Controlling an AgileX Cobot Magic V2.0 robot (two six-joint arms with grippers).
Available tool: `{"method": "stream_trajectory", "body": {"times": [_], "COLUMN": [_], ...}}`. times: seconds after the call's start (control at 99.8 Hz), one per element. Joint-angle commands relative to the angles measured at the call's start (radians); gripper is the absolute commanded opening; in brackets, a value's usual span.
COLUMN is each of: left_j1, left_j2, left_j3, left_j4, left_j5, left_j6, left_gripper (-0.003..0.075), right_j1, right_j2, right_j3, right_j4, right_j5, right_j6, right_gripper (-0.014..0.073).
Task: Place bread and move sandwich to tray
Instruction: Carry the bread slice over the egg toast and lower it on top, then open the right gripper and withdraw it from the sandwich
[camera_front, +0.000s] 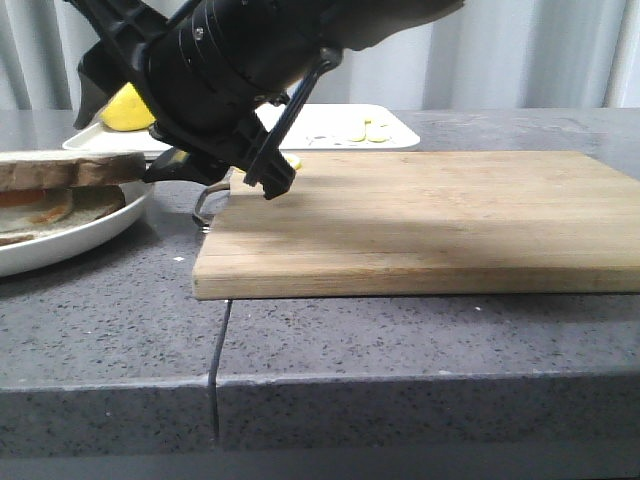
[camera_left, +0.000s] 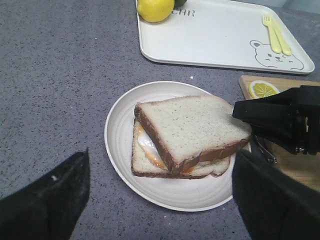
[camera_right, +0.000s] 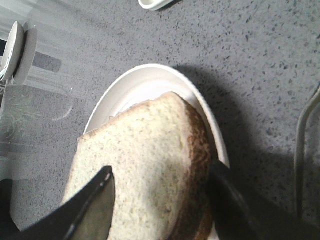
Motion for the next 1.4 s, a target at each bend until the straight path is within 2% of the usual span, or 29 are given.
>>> {"method": "stream_trajectory", "body": {"times": [0.0,0.19,0.361,0.612,0.952,1.043,1.243,1.393], "left_j1": [-0.003,-0.003,-0.003,-0.003,-0.003,-0.003,-0.003,-0.003], "left_j2": [0.013,0.013,0.013,0.013,0.013,0.013,0.013,0.013], "left_j3": [-0.033,-0.033,-0.033,-0.033,-0.033,-0.033,-0.033,-0.033], "left_j4": [-0.012,-0.012,-0.012,-0.012,-0.012,-0.012,-0.012,-0.012], "left_j5": [-0.063,-0.063,-0.063,-0.063,-0.063,-0.063,-0.063,-0.063], "left_j6": [-0.006,-0.006,-0.006,-0.006,-0.006,-0.006,-0.006,-0.006], "left_gripper": [0.0545,0.0545,0.0545,0.0545,0.0545,0.0545,0.0545,0.0545], "right_j1": [-0.002,-0.047,-0.103,-0.188,-0.376,-0.441,-0.576,-0.650], "right_j2": [-0.056,-0.117,-0.208,-0.380,-0.692,-0.794,-1.023,-1.170], "right_j3": [-0.021,-0.021,-0.019,0.042,0.296,0.364,0.465,0.495], "right_j4": [0.057,0.032,-0.057,-0.286,-0.660,-0.787,-1.173,-1.365], "right_j5": [0.008,-0.005,-0.015,-0.045,-0.041,-0.023,0.055,0.157], "right_j6": [-0.008,-0.018,-0.059,-0.084,-0.075,-0.016,0.278,0.345], "right_gripper": [0.0431,0.0431,0.0431,0.0431,0.0431,0.0431,0.0431,0.0431]}}
